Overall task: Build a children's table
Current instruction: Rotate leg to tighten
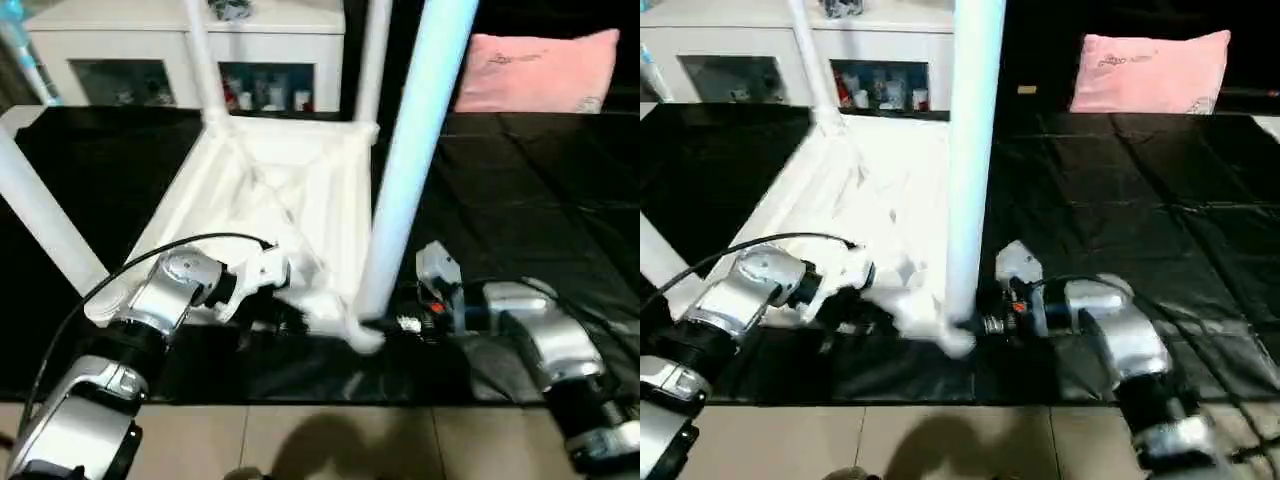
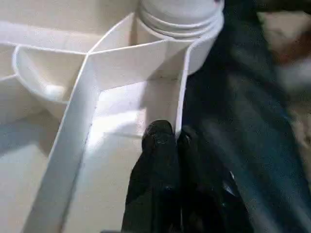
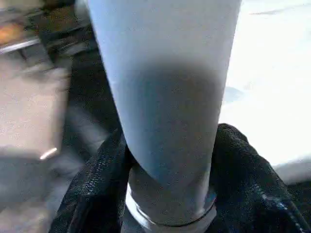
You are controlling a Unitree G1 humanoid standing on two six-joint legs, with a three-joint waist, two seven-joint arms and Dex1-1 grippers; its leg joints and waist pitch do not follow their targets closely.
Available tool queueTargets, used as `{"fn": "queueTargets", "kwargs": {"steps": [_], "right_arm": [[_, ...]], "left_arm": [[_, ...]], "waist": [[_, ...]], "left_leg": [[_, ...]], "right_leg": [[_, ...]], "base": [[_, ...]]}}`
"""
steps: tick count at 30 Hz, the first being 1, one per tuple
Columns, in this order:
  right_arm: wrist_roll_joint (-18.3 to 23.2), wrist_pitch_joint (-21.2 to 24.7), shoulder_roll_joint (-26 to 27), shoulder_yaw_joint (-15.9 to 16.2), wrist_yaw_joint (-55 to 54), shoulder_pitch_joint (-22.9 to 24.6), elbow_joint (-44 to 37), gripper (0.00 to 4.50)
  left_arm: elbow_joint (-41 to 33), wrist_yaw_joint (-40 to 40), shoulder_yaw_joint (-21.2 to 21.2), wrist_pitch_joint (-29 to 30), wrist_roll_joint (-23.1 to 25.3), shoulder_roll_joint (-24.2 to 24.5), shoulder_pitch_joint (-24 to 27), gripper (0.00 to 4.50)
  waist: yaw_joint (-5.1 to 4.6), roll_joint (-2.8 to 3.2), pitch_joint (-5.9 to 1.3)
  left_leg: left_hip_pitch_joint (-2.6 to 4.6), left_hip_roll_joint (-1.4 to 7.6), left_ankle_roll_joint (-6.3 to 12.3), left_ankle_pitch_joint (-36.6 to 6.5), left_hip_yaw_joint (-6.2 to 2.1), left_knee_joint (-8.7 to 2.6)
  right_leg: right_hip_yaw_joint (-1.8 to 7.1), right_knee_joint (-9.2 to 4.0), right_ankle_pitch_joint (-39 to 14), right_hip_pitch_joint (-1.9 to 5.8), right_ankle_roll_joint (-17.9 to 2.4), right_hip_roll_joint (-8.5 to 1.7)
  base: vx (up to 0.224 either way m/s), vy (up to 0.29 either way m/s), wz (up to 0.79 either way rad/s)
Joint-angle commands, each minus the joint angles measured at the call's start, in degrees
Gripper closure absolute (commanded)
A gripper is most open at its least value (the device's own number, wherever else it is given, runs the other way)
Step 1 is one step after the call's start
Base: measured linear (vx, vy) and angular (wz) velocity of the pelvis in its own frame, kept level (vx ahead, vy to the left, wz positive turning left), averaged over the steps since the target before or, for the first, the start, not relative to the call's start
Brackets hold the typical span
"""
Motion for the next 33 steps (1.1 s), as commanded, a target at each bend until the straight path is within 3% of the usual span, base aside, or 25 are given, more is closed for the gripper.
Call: {"fn": "queueTargets", "kwargs": {"steps": [1,3,6,8,9,10,11,12,14,15,16,18,23,27,30,33], "right_arm": [[-1.75,3.29,3.37,1.96,-6.68,1.34,1.6,2.4],[-2.55,5.11,7.17,1.33,-13.1,1.79,2.18,2.45],[-3.78,7.66,13.38,0.05,-23.62,-0.01,5.88,2.48],[-4.43,8.01,15.47,-0.23,-27.16,-1.06,7.49,2.49],[-5.04,8.26,17.29,-0.57,-30.62,-2.75,9.76,2.49],[-5.36,8.34,17.84,-0.73,-31.71,-3.21,10.33,2.49],[-5.76,8.63,18.67,-1.03,-33.4,-4.29,11.61,2.49],[-6.02,8.88,19.08,-1.25,-34.21,-4.7,12.04,2.49],[-6.2,8.41,19.84,-1.98,-35.54,-5.64,12.83,2.49],[-6.09,8.31,20.04,-2.34,-35.72,-5.8,12.84,2.49],[-5.38,8.19,20.25,-3.53,-35.49,-5.83,12.38,2.15],[-4.81,8.32,20.18,-4.16,-35.12,-5.7,11.95,1.81],[-3.85,5.38,16.78,-4.8,-31.3,-4.02,9.47,1.48],[-1.98,4.0,12.55,-5.75,-25.04,-2.36,5.52,1.03],[-0.95,2.84,8.13,-5.58,-18.65,-1.04,2.2,0.83],[-0.46,1.73,3.83,-4.48,-12.99,-0.28,0.19,0.45]], "left_arm": [[-2.03,9.77,4.19,5.43,-1.5,-2.19,-0.73,4.5],[-4.53,14.1,5.62,9.75,-1.55,-3.97,-0.41,4.5],[-6.36,19.38,6.26,13.44,-1.17,-7.42,-0.43,4.5],[-6.31,21.96,6.68,14.75,-1.18,-9.15,-0.89,4.5],[-5.76,24.38,7.03,15.71,-1.21,-10.98,-1.52,4.5],[-5.77,25.09,7.1,16.16,-1.22,-11.48,-1.65,4.5],[-5.48,26.37,7.08,16.47,-1.01,-12.25,-1.96,4.5],[-5.67,27.04,7.05,16.88,-0.87,-12.54,-1.99,4.5],[-5.7,28.41,6.58,16.87,-0.06,-12.92,-2.17,4.5],[-5.92,28.65,6.22,16.78,0.43,-12.83,-2.12,4.5],[-6.52,28.58,5.17,16.27,1.68,-12.08,-1.8,4.5],[-6.65,28.34,4.84,16.07,2.05,-11.61,-1.65,4.5],[-6.33,25.8,2.67,12.6,3.62,-8.99,-0.88,4.5],[-5.26,22.96,1.71,9.91,4.29,-6.47,-0.31,4.5],[-3.27,19.83,1.13,6.14,4.67,-3.99,-0.36,4.5],[-2.01,15.87,0.16,2.91,4.25,-1.44,-0.52,4.5]], "waist": [[-0.53,-0.33,-3.27],[-1.61,-0.32,-3.12],[-3.09,-0.55,-2.94],[-3.66,0.0,-2.81],[-4.16,-0.29,-2.91],[-4.3,0.13,-2.99],[-4.83,0.17,-2.89],[-5.06,0.36,-2.81],[-5.46,0.32,-2.83],[-5.77,0.25,-2.86],[-6.01,0.25,-2.84],[-6.06,0.28,-2.88],[-5.8,0.24,-2.99],[-5.24,0.37,-3.37],[-4.91,0.03,-3.54],[-4.61,0.07,-3.72]], "left_leg": [[0.08,0.85,-0.33,-16.46,-0.45,-4.61],[0.53,0.46,-0.66,-18.78,-0.74,-4.43],[0.16,0.2,-0.37,-19.32,-1.01,-4.43],[0.27,-0.18,-0.78,-20.94,-1.28,-4.19],[0.5,-0.2,-0.6,-21.56,-1.41,-4.1],[0.83,-0.1,-0.55,-22.0,-1.54,-4.15],[0.5,0.0,0.03,-23.1,-1.7,-4.42],[0.84,0.1,0.19,-24.91,-1.78,-4.49],[1.25,0.1,0.41,-26.69,-1.89,-4.49],[1.13,0.15,0.5,-27.21,-1.97,-4.61],[1.05,0.19,0.69,-27.73,-2.02,-4.71],[1.0,0.23,0.89,-27.78,-2.04,-4.8],[1.0,0.43,1.16,-27.85,-1.94,-5.02],[0.41,0.55,1.97,-23.74,-1.6,-5.07],[-0.21,0.64,2.88,-20.58,-1.38,-4.98],[-0.18,0.78,3.53,-19.2,-1.22,-4.75]], "right_leg": [[1.77,-4.5,-25.24,2.92,-9.33,-3.28],[1.43,-5.61,-33.07,2.5,-6.18,-3.44],[1.09,-6.12,-36.3,2.34,-4.59,-3.24],[0.32,-6.85,-40.32,2.21,-2.77,-3.23],[0.01,-7.35,-40.16,2.1,-2.45,-3.23],[-0.15,-7.3,-39.07,2.12,-2.93,-3.27],[-0.54,-7.37,-37.25,2.34,-3.18,-3.0],[-0.93,-7.59,-36.84,2.14,-3.34,-2.98],[-1.2,-7.8,-36.42,2.01,-3.64,-3.09],[-1.32,-7.78,-35.8,2.18,-3.7,-3.08],[-1.33,-7.91,-35.79,2.25,-3.5,-3.17],[-1.3,-7.77,-35.18,2.26,-3.75,-3.34],[-0.89,-7.58,-33.48,2.15,-4.49,-3.58],[-0.22,-6.85,-28.34,2.59,-6.55,-3.73],[0.07,-6.19,-23.7,3.12,-8.29,-3.64],[0.18,-6.01,-23.91,2.99,-8.59,-3.73]], "base": [[0.0,0.0,0.0],[0.0,0.0,0.0],[0.0,0.0,0.0],[0.0,0.0,0.0],[0.0,0.0,0.0],[0.0,0.0,0.0],[0.0,0.0,0.0],[0.0,0.0,0.0],[0.0,0.0,0.0],[0.0,0.0,0.0],[0.0,0.0,0.0],[0.0,0.0,0.0],[0.0,0.0,0.0],[0.0,0.0,0.0],[0.0,0.0,0.0],[0.0,0.0,0.0]]}}
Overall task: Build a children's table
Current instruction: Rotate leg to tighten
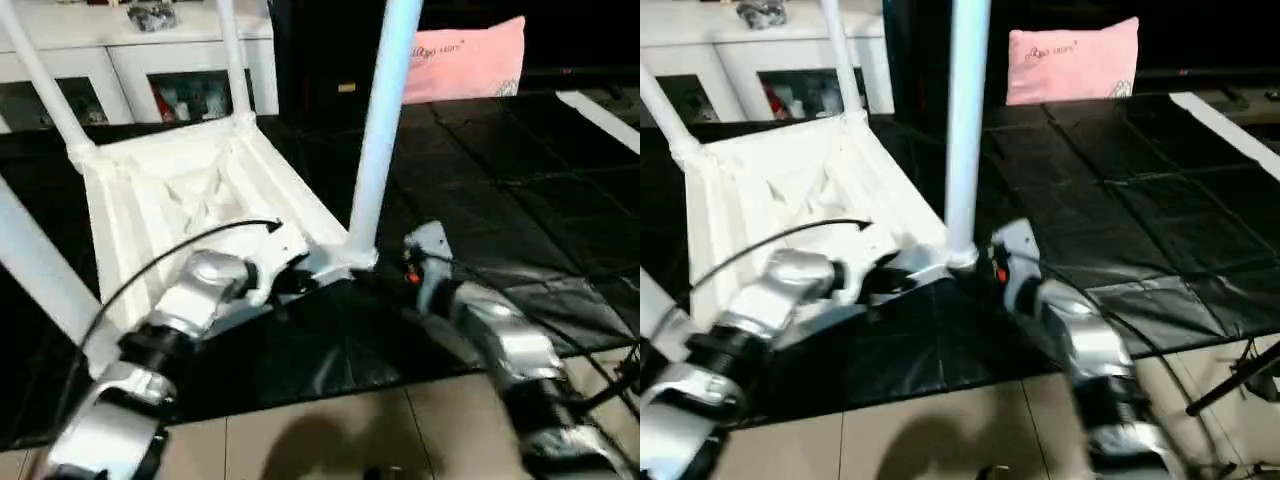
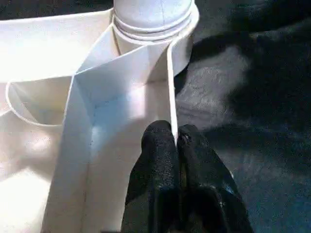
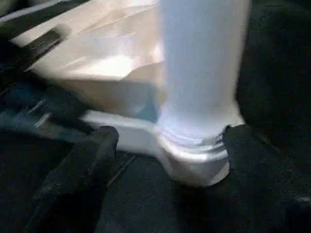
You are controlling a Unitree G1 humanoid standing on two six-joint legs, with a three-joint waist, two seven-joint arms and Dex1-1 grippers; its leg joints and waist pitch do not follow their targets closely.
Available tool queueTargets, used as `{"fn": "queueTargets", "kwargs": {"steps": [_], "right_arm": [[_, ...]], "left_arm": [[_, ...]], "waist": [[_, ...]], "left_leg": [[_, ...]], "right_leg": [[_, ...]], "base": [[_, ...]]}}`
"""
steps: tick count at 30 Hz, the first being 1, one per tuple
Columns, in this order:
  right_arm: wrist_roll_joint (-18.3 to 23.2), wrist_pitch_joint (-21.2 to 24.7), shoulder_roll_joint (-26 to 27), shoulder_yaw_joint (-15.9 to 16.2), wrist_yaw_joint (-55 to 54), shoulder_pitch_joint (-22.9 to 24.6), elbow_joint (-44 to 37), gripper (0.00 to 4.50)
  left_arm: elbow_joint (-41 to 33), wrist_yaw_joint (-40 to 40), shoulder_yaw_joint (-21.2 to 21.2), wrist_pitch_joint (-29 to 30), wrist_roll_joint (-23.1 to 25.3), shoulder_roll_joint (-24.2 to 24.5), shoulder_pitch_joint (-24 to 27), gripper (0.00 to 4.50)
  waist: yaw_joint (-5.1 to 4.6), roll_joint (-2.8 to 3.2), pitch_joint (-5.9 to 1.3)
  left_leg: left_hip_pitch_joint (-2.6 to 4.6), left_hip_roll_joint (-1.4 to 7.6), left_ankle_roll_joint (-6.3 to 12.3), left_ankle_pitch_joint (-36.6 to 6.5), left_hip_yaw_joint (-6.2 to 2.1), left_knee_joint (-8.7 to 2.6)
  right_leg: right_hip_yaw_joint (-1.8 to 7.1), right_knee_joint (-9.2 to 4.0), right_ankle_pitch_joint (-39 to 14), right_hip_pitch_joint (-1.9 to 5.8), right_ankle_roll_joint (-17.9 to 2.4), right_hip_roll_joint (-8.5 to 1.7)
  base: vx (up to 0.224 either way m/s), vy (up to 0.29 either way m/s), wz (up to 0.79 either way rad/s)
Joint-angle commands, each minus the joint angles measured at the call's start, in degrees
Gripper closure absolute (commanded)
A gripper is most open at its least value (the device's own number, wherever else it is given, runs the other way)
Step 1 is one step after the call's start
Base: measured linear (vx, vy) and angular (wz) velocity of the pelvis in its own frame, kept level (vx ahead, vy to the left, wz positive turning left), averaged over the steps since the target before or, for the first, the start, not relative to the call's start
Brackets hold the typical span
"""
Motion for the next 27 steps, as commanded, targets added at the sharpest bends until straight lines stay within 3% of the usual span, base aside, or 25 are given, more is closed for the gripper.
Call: {"fn": "queueTargets", "kwargs": {"steps": [1,3,5,6,8,10,13,17,27], "right_arm": [[0.85,-1.1,-2.89,0.8,5.26,-0.43,-1.74,0.45],[0.91,-1.38,-4.22,0.83,6.89,-0.46,-2.04,0.22],[0.91,-1.38,-4.22,0.83,6.89,-0.46,-2.04,0.03],[0.91,-1.38,-4.22,0.83,6.89,-0.46,-2.04,0.03],[0.91,-1.38,-4.22,0.83,6.89,-0.46,-2.04,0.03],[0.91,-1.38,-4.22,0.83,6.89,-0.46,-2.04,0.03],[0.91,-1.38,-4.22,0.83,6.89,-0.46,-2.04,0.03],[0.91,-1.38,-4.22,0.83,6.89,-0.46,-2.04,0.03],[0.91,-1.38,-4.22,0.83,6.89,-0.46,-2.04,0.03]], "left_arm": [[1.21,-4.82,-1.4,-4.22,1.05,2.98,-0.81,4.5],[1.1,-6.74,-1.59,-4.88,0.8,4.19,-0.49,4.5],[1.1,-6.74,-1.59,-4.88,0.8,4.19,-0.49,4.5],[1.1,-6.74,-1.59,-4.88,0.8,4.19,-0.49,4.5],[1.1,-6.74,-1.59,-4.88,0.8,4.19,-0.49,4.5],[1.1,-6.74,-1.59,-4.88,0.8,4.19,-0.49,4.5],[1.1,-6.74,-1.59,-4.88,0.8,4.19,-0.49,4.5],[1.1,-6.74,-1.59,-4.88,0.8,4.19,-0.49,4.5],[1.1,-6.74,-1.59,-4.88,0.8,4.19,-0.49,4.5]], "waist": [[0.72,-0.18,-3.57],[1.05,-0.23,-3.72],[1.55,-0.13,-3.71],[1.75,-0.24,-3.79],[2.08,-0.35,-4.07],[2.85,-0.18,-4.15],[3.03,-0.26,-4.02],[3.0,-0.32,-3.82],[3.07,-0.37,-4.0]], "left_leg": [[0.21,1.0,3.67,-18.66,0.01,-4.25],[0.0,1.17,3.89,-16.37,0.18,-4.15],[0.25,1.35,3.66,-15.1,0.46,-3.99],[0.35,1.31,3.65,-14.54,0.63,-3.82],[-0.18,1.27,3.98,-11.56,0.63,-3.69],[0.05,1.41,4.52,-9.24,0.8,-3.54],[-0.02,1.37,4.28,-9.85,0.83,-3.62],[0.12,1.27,3.2,-12.4,0.83,-3.73],[-0.08,1.18,3.73,-10.38,0.83,-3.55]], "right_leg": [[2.39,-4.32,-23.83,2.83,-8.97,-3.02],[2.56,-3.78,-20.58,2.99,-10.22,-3.02],[2.7,-3.27,-17.54,2.73,-11.91,-2.94],[2.82,-3.04,-16.46,2.7,-12.6,-2.94],[2.88,-2.36,-14.15,3.28,-12.94,-3.03],[2.95,-2.03,-11.18,3.12,-13.69,-2.94],[2.93,-2.05,-11.96,3.18,-13.54,-2.9],[2.94,-2.71,-17.57,3.04,-11.67,-2.99],[2.9,-2.39,-14.92,3.2,-12.11,-2.87]], "base": [[0.0,0.0,0.0],[0.0,0.0,0.0],[0.0,0.0,0.0],[0.0,0.0,0.0],[0.0,0.0,0.0],[0.0,0.0,0.0],[0.0,0.0,0.0],[0.0,0.0,0.0],[0.0,0.0,0.0]]}}
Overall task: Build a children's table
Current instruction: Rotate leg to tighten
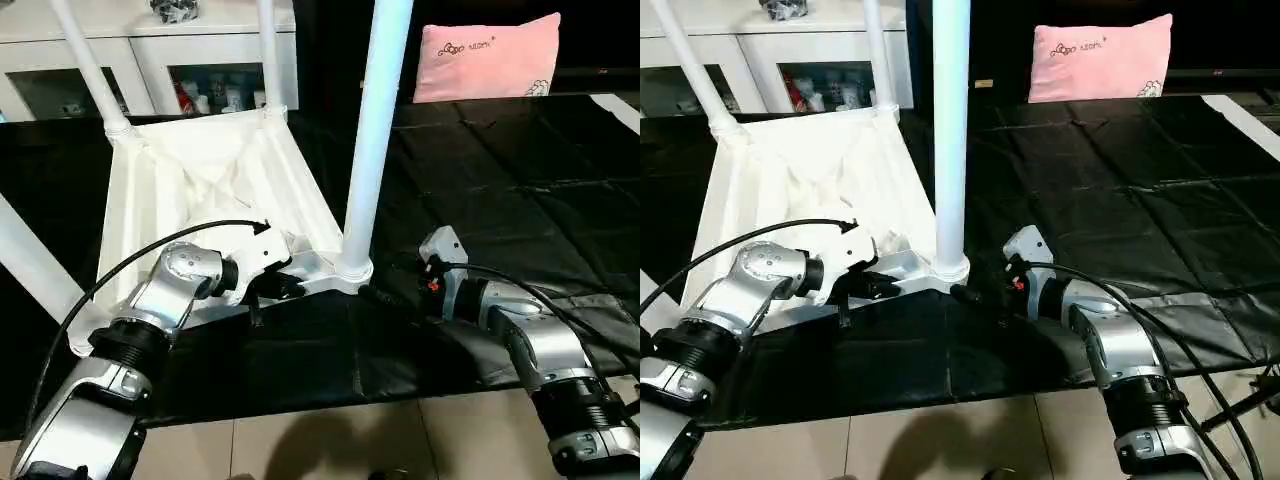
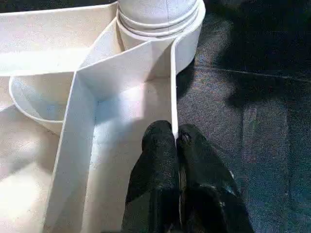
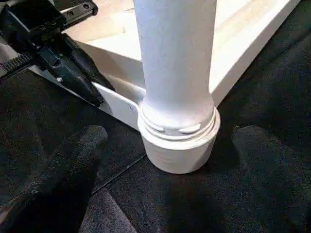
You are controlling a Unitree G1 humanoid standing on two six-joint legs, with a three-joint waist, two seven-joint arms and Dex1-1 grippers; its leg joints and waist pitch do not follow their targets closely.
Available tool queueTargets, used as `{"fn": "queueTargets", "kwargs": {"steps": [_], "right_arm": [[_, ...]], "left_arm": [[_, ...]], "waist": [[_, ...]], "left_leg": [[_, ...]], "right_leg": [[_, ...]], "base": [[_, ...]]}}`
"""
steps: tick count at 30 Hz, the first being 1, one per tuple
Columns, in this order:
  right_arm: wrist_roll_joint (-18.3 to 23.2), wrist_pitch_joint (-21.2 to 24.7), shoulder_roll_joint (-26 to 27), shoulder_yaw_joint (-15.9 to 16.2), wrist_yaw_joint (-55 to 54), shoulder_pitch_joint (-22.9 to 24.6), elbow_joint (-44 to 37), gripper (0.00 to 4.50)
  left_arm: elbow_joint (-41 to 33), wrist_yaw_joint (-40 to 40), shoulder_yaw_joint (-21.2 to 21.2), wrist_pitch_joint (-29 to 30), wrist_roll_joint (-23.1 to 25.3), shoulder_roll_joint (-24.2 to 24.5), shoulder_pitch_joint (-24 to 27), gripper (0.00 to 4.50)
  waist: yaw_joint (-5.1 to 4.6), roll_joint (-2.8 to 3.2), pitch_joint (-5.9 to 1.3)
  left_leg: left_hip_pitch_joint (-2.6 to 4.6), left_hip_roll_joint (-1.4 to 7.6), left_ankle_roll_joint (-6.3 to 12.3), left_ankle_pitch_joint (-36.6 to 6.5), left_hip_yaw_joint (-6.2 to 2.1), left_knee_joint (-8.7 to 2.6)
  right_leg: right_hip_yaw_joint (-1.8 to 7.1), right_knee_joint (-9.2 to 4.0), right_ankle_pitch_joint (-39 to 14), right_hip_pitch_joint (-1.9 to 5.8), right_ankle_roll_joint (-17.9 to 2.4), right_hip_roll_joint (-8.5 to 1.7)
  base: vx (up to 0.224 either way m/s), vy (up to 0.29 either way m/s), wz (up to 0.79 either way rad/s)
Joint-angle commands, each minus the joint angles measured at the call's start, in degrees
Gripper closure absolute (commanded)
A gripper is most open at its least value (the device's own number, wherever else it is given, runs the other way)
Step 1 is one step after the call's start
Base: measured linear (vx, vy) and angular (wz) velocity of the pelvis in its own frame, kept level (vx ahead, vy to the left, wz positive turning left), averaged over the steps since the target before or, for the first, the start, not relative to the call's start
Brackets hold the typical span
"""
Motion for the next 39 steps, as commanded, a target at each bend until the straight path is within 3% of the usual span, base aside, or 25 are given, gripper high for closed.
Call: {"fn": "queueTargets", "kwargs": {"steps": [1,5,7,8,9,10,11,12,15,18,20,21,22,26,29,33,39], "right_arm": [[0.03,-0.17,-0.16,-0.09,0.21,-0.42,-1.69,0.03],[0.03,-0.17,-0.16,-0.09,0.21,-0.42,-1.69,0.03],[0.73,-0.61,-1.04,0.89,2.49,-0.52,-3.48,0.03],[0.89,-0.58,-0.85,1.45,2.83,-0.49,-4.67,0.03],[1.13,-0.53,-0.26,3.09,3.54,-0.42,-8.09,0.03],[1.13,-0.53,-0.26,3.09,3.54,-0.42,-8.09,0.03],[1.01,-0.69,-0.18,3.37,3.59,-0.41,-8.61,0.03],[1.02,-0.74,-0.24,3.33,3.65,-0.44,-8.53,0.03],[1.49,-0.42,-0.27,3.16,4.22,-0.7,-8.18,0.03],[2.42,0.26,-0.27,3.07,5.37,-0.97,-7.96,0.03],[2.73,0.46,-0.49,3.57,6.56,-1.02,-8.35,0.03],[2.4,0.02,-0.87,4.45,7.45,-0.99,-8.79,0.03],[2.31,-0.07,-1.01,4.74,7.79,-0.96,-8.93,0.03],[1.92,-0.73,-2.23,7.54,12.88,-1.64,-8.48,0.03],[1.73,-1.38,-2.32,8.31,14.62,-2.73,-6.74,0.03],[1.83,-1.7,-2.75,9.55,18.36,-5.4,-2.35,0.38],[2.05,-0.73,-4.25,11.21,23.28,-6.31,-0.51,0.8]], "left_arm": [[0.44,-0.11,-0.85,-0.06,1.21,0.65,-0.17,4.5],[0.44,-0.11,-0.85,-0.06,1.21,0.65,-0.17,4.5],[-1.34,-4.81,-1.01,-2.58,-0.28,3.22,1.55,4.5],[-3.13,-6.66,-0.92,-2.45,-1.15,4.35,2.76,4.5],[-8.68,-11.85,-0.66,-1.92,-3.65,7.6,6.4,4.5],[-8.68,-11.85,-0.66,-1.92,-3.65,7.6,6.4,4.5],[-9.87,-12.63,-0.65,-1.52,-4.02,8.13,7.12,4.5],[-9.83,-12.62,-0.71,-1.6,-3.95,8.12,7.09,4.5],[-9.96,-12.72,-1.02,-1.86,-3.68,8.2,7.06,4.5],[-10.31,-12.94,-1.29,-1.81,-3.86,8.25,7.01,4.5],[-10.95,-13.58,-1.87,-2.02,-3.9,8.64,7.15,4.5],[-12.11,-14.51,-2.45,-2.04,-3.98,9.18,7.57,4.5],[-12.42,-14.78,-2.58,-2.04,-4.01,9.31,7.69,4.5],[-13.67,-16.83,-3.81,-2.9,-3.73,9.58,8.03,4.5],[-13.73,-17.09,-4.56,-3.43,-3.53,9.22,7.81,4.5],[-14.71,-17.76,-6.46,-3.79,-3.18,7.88,7.37,4.5],[-14.71,-18.74,-7.53,-4.39,-2.88,7.3,6.78,4.5]], "waist": [[0.36,-0.37,-3.99],[0.36,-0.35,-4.03],[0.44,-0.47,-4.09],[0.96,2.23,-4.17],[-0.01,0.38,-4.06],[0.36,0.55,-4.34],[0.03,0.62,-4.23],[0.39,1.13,-4.25],[1.4,1.25,-4.05],[1.4,0.92,-3.9],[1.29,0.85,-3.9],[1.33,0.47,-3.89],[1.4,0.57,-3.93],[1.59,0.38,-4.06],[1.71,0.0,-3.94],[2.02,-0.22,-3.86],[3.0,-0.42,-4.09]], "left_leg": [[0.06,1.01,4.03,-10.24,0.11,-3.57],[0.05,1.02,4.03,-10.04,0.09,-3.54],[0.03,0.98,4.32,-10.18,0.11,-3.47],[0.29,1.17,3.6,-10.41,-0.35,-3.59],[-0.65,0.97,3.94,-9.94,-0.12,-3.57],[-0.25,1.23,3.66,-9.44,-0.33,-3.68],[-0.33,1.2,4.32,-8.51,-0.1,-3.62],[0.56,1.32,4.69,-8.82,0.28,-3.38],[0.74,1.41,3.88,-10.19,0.4,-3.45],[0.5,1.25,2.42,-12.69,0.12,-3.73],[0.53,1.16,2.21,-13.24,0.11,-3.72],[0.49,1.16,2.31,-13.13,0.14,-3.71],[0.46,1.17,2.33,-12.63,0.08,-3.7],[0.34,1.19,3.24,-10.02,0.28,-3.39],[0.2,1.18,3.53,-10.53,0.31,-3.34],[0.45,1.31,2.88,-10.83,0.29,-3.38],[0.48,1.41,3.4,-10.0,0.37,-3.23]], "right_leg": [[2.52,-3.35,-15.06,3.76,-11.82,-2.82],[2.51,-3.33,-15.1,3.77,-11.73,-2.81],[2.48,-3.32,-15.04,3.84,-11.7,-2.82],[2.48,-2.85,-14.3,3.88,-12.22,-3.19],[2.32,-2.95,-12.3,4.34,-11.7,-2.58],[2.34,-2.43,-11.08,4.42,-12.26,-2.85],[2.44,-2.27,-9.92,4.12,-12.59,-2.65],[2.58,-2.56,-9.9,3.27,-13.43,-2.48],[2.7,-2.43,-9.98,3.21,-14.13,-2.4],[2.72,-2.67,-13.78,3.57,-12.62,-2.62],[2.79,-2.89,-15.23,3.52,-11.87,-2.66],[2.83,-2.95,-16.0,3.51,-11.46,-2.7],[2.84,-2.85,-15.95,3.55,-11.32,-2.72],[2.96,-2.46,-12.93,3.39,-12.09,-2.61],[2.89,-2.58,-15.04,3.37,-11.7,-2.72],[3.0,-2.8,-17.96,3.13,-10.98,-2.84],[3.02,-2.27,-14.62,3.16,-11.71,-2.69]], "base": [[0.0,0.0,0.0],[0.0,0.0,0.0],[0.0,0.0,0.0],[0.0,0.0,0.0],[0.0,0.0,0.0],[0.0,0.0,0.0],[0.0,0.0,0.0],[0.0,0.0,0.0],[0.0,0.0,0.0],[0.0,0.0,0.0],[0.0,0.0,0.0],[0.0,0.0,0.0],[0.0,0.0,0.0],[0.0,0.0,0.0],[0.0,0.0,0.0],[0.0,0.0,0.0],[0.0,0.0,0.0]]}}
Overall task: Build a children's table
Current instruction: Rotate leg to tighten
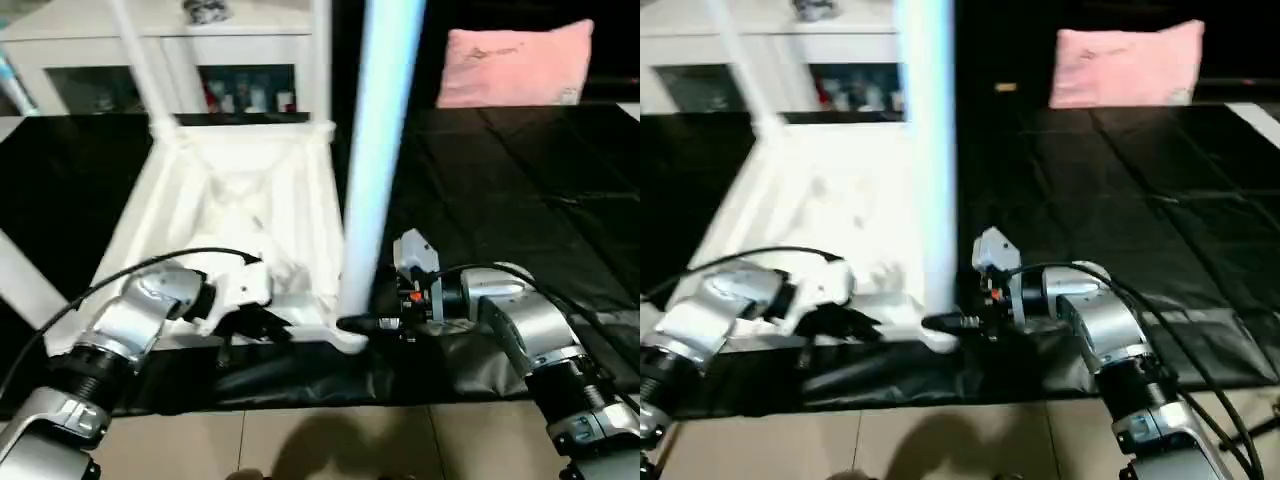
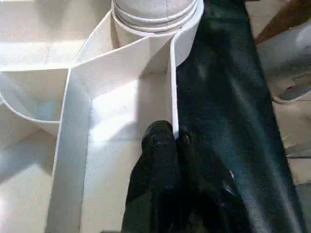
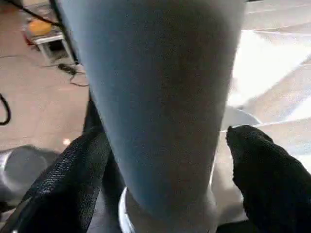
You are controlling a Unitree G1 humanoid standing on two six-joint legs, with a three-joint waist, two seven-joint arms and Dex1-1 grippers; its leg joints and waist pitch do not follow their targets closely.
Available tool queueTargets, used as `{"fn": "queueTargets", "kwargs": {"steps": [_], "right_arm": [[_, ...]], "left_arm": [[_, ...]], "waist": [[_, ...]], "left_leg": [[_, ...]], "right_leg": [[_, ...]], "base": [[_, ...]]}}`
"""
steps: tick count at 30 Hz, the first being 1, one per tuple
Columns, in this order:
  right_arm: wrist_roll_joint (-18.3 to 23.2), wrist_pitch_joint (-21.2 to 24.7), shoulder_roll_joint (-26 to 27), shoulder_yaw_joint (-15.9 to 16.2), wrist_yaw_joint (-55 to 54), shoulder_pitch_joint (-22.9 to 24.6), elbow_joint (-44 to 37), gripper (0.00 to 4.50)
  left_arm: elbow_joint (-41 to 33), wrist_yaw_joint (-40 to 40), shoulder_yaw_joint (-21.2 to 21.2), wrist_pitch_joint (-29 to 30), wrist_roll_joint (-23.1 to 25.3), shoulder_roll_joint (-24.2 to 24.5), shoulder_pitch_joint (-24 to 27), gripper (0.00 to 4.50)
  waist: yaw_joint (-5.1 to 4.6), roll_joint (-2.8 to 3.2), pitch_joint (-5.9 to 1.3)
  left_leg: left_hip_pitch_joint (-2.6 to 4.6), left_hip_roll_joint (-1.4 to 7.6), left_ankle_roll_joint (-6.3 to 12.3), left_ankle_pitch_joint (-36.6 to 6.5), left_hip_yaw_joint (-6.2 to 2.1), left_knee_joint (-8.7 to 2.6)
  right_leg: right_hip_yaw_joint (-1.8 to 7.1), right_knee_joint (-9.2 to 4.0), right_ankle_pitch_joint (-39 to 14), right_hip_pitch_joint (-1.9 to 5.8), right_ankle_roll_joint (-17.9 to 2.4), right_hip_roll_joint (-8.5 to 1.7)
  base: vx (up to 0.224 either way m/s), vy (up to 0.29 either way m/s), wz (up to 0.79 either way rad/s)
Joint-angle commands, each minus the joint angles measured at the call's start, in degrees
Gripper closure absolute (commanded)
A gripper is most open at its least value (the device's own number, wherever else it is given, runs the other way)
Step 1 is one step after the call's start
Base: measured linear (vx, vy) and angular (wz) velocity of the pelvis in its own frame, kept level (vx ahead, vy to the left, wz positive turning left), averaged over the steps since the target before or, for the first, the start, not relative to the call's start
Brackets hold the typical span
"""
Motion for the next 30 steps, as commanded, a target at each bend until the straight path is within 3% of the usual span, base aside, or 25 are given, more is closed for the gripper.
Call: {"fn": "queueTargets", "kwargs": {"steps": [1,4,7,13,23,28,30], "right_arm": [[-0.11,0.53,-1.13,0.78,2.41,-1.37,0.77,0.89],[-0.32,0.32,-1.29,1.29,4.01,-2.19,2.65,1.22],[-0.48,-0.01,-1.33,1.67,5.01,-2.8,3.91,1.27],[-0.37,-0.19,-1.37,2.13,6.16,-3.05,4.54,2.04],[1.36,3.25,-0.64,0.67,3.19,0.7,-0.04,2.41],[-1.27,4.92,1.56,-0.39,-6.75,3.28,-1.68,2.43],[-2.96,7.04,4.74,-1.67,-15.11,4.14,-1.65,2.45]], "left_arm": [[-1.09,-2.74,-2.81,-1.52,0.92,-0.79,-0.78,4.5],[-0.68,-2.84,-3.36,-1.99,1.27,-0.93,-1.1,4.5],[-0.21,-2.68,-3.58,-2.23,1.46,-1.08,-1.35,4.5],[1.44,-2.44,-3.56,-2.94,2.0,-1.23,-2.05,4.5],[4.4,2.5,-1.1,0.87,1.61,-2.4,-3.2,4.5],[3.81,8.73,2.95,6.78,-0.29,-4.7,-3.72,4.5],[2.21,14.14,5.77,11.99,-1.27,-6.65,-4.17,4.5]], "waist": [[-0.37,-0.69,-3.98],[-0.36,-0.69,-3.87],[-0.32,-0.82,-3.92],[-0.32,-0.57,-3.97],[0.02,-0.42,-3.94],[-0.25,-0.27,-3.3],[-1.18,-0.46,-3.01]], "left_leg": [[0.48,1.35,3.67,-10.03,0.25,-3.94],[0.41,1.28,3.34,-10.81,0.23,-3.92],[0.38,1.26,3.19,-10.75,0.23,-3.89],[0.36,1.27,3.21,-10.57,0.18,-3.87],[0.58,1.28,2.79,-11.13,0.21,-3.92],[1.15,1.05,0.92,-16.52,-0.02,-4.33],[0.92,0.82,-0.12,-17.87,-0.27,-4.56]], "right_leg": [[2.75,-3.22,-14.46,3.35,-11.71,-2.63],[2.76,-3.49,-16.33,3.37,-11.23,-2.73],[2.77,-3.57,-17.17,3.4,-10.86,-2.8],[2.7,-3.5,-16.42,3.4,-11.02,-2.69],[2.74,-3.69,-16.94,3.38,-10.75,-2.63],[2.51,-4.76,-25.95,3.13,-8.58,-2.76],[2.31,-5.3,-30.95,3.35,-5.87,-2.79]], "base": [[0.0,0.0,0.0],[0.0,0.0,0.0],[0.0,0.0,0.0],[0.0,0.0,0.0],[0.0,0.0,0.0],[0.0,0.0,0.0],[0.0,0.0,0.0]]}}
